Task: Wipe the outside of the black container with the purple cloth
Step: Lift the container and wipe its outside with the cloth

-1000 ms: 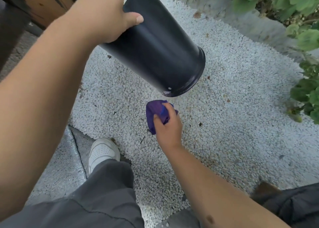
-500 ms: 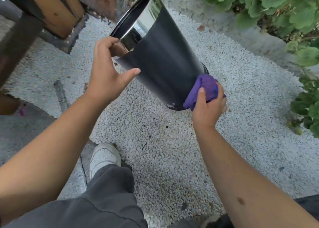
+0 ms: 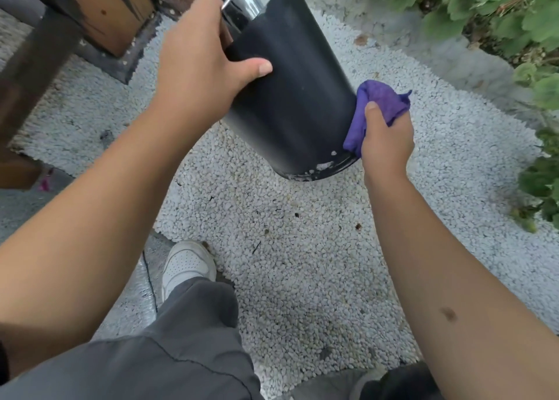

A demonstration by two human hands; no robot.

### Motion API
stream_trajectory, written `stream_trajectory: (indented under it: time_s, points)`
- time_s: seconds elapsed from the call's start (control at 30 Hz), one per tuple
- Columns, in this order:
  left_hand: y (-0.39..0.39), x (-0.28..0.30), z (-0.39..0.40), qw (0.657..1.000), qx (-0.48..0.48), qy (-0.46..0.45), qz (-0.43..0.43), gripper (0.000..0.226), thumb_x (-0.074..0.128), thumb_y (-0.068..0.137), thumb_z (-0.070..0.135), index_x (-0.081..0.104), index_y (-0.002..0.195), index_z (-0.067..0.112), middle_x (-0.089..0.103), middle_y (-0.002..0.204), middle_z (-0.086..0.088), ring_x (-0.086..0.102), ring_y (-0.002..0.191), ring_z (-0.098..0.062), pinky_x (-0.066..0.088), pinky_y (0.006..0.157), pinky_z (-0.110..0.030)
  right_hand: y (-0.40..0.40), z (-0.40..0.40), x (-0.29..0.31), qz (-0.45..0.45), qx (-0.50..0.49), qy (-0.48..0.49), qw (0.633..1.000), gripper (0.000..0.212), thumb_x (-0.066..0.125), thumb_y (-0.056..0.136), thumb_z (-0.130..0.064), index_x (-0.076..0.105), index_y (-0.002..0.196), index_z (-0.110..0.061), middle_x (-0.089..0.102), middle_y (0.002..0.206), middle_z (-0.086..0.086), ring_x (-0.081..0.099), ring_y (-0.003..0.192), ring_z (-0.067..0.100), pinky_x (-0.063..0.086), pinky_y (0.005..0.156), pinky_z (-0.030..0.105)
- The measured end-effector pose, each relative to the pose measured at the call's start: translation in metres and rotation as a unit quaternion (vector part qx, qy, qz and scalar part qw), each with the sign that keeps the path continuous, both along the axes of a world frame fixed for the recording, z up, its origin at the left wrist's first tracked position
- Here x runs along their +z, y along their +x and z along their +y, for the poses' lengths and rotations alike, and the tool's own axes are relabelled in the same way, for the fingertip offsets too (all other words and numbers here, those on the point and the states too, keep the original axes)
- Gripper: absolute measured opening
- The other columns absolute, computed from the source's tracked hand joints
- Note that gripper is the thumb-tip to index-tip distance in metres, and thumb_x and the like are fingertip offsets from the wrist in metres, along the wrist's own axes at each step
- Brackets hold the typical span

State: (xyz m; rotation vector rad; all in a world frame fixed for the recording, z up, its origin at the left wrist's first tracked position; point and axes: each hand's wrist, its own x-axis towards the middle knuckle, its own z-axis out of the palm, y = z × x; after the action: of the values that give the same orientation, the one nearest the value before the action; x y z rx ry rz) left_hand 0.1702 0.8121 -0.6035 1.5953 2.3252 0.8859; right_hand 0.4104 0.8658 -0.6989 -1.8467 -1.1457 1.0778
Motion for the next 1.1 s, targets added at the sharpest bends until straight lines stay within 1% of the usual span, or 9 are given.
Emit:
stream_trajectory:
  time_s: [0.13, 0.33, 0.43, 0.6, 0.7, 0.8, 0.93, 1.03, 1.1]
  points:
    - [0.002, -0.001, 0.022, 0.999, -0.010, 0.003, 0.049, 0.057, 0.070, 0.075, 0.055, 0.053, 0.107, 0.011, 0.058, 0.093, -0.006, 0.055, 0.089, -0.027, 0.030, 0.067, -0.031, -0.005, -0.002, 0.001, -0.002, 0.001, 0.024, 1.000, 0.019, 0.057, 0.082, -0.045, 0.059, 0.100, -0.038, 0.064, 0.095, -0.020, 0.060, 0.091, -0.007, 0.047, 0.084, 0.019]
    - [0.001, 0.000, 0.047, 0.997, -0.029, -0.026, 0.073, 0.054, 0.068, 0.076, 0.057, 0.054, 0.101, 0.012, 0.054, 0.090, -0.002, 0.059, 0.096, -0.030, 0.030, 0.067, -0.032, -0.015, -0.041, -0.013, -0.039, 0.017, 0.105, 0.993, 0.048, 0.055, 0.093, -0.031, 0.049, 0.138, -0.018, 0.047, 0.145, 0.009, 0.047, 0.130, 0.021, 0.031, 0.103, 0.017]
    - [0.004, 0.002, 0.053, 0.997, -0.032, -0.029, 0.071, 0.058, 0.070, 0.075, 0.058, 0.054, 0.106, 0.011, 0.054, 0.091, 0.000, 0.059, 0.096, -0.031, 0.037, 0.070, -0.036, -0.021, -0.053, -0.018, -0.003, 0.011, 0.088, 0.996, 0.047, 0.056, 0.093, -0.031, 0.047, 0.139, -0.021, 0.040, 0.147, 0.017, 0.045, 0.132, 0.027, 0.037, 0.107, 0.030]
    - [0.011, -0.002, 0.054, 0.998, -0.012, -0.015, 0.065, 0.064, 0.070, 0.076, 0.057, 0.053, 0.116, 0.010, 0.065, 0.110, -0.009, 0.059, 0.103, -0.034, 0.043, 0.075, -0.042, -0.028, -0.099, -0.040, -0.029, 0.124, 0.077, 0.989, 0.048, 0.065, 0.088, 0.000, 0.052, 0.133, -0.012, 0.045, 0.122, 0.012, 0.048, 0.102, 0.019, 0.027, 0.084, -0.004]
    - [0.008, -0.004, 0.049, 1.000, -0.015, 0.003, 0.022, 0.058, 0.071, 0.076, 0.053, 0.052, 0.110, 0.010, 0.061, 0.100, -0.007, 0.057, 0.093, -0.029, 0.034, 0.068, -0.032, -0.029, -0.120, -0.059, -0.029, 0.185, -0.020, 0.982, 0.046, 0.064, 0.087, 0.002, 0.059, 0.127, -0.020, 0.047, 0.120, 0.004, 0.054, 0.106, 0.021, 0.041, 0.087, 0.013]
    - [-0.002, -0.011, 0.034, 0.999, -0.019, 0.005, -0.035, 0.051, 0.073, 0.073, 0.049, 0.051, 0.105, 0.016, 0.053, 0.095, 0.003, 0.050, 0.086, -0.015, 0.036, 0.069, -0.028, -0.027, -0.122, -0.067, -0.007, 0.148, -0.023, 0.989, 0.041, 0.065, 0.089, -0.001, 0.059, 0.123, -0.024, 0.046, 0.117, 0.000, 0.055, 0.104, 0.018, 0.045, 0.088, 0.024]
    - [-0.018, -0.030, 0.002, 0.993, 0.009, -0.040, -0.108, 0.048, 0.081, 0.071, 0.038, 0.047, 0.098, 0.017, 0.063, 0.100, -0.004, 0.060, 0.092, -0.020, 0.050, 0.081, -0.036, -0.025, -0.109, -0.052, 0.054, 0.032, 0.030, 0.998, 0.046, 0.063, 0.089, -0.005, 0.052, 0.108, -0.046, 0.047, 0.116, -0.009, 0.056, 0.102, 0.005, 0.044, 0.080, 0.006]
    - [-0.024, -0.040, -0.005, 0.993, 0.015, -0.042, -0.108, 0.043, 0.081, 0.073, 0.033, 0.046, 0.094, 0.020, 0.056, 0.081, 0.012, 0.052, 0.070, 0.001, 0.043, 0.065, -0.015, -0.021, -0.069, -0.034, 0.103, -0.078, 0.078, 0.989, 0.035, 0.060, 0.086, -0.019, 0.048, 0.110, -0.043, 0.057, 0.127, 0.001, 0.058, 0.112, 0.011, 0.043, 0.090, 0.010]
    - [-0.025, -0.041, -0.005, 0.994, -0.001, -0.044, -0.098, 0.041, 0.080, 0.075, 0.032, 0.046, 0.094, 0.020, 0.053, 0.080, 0.015, 0.049, 0.067, 0.008, 0.038, 0.060, -0.006, -0.016, -0.045, -0.026, 0.098, -0.059, 0.094, 0.989, 0.033, 0.059, 0.084, -0.025, 0.048, 0.110, -0.043, 0.058, 0.128, 0.003, 0.059, 0.112, 0.012, 0.044, 0.091, 0.014]
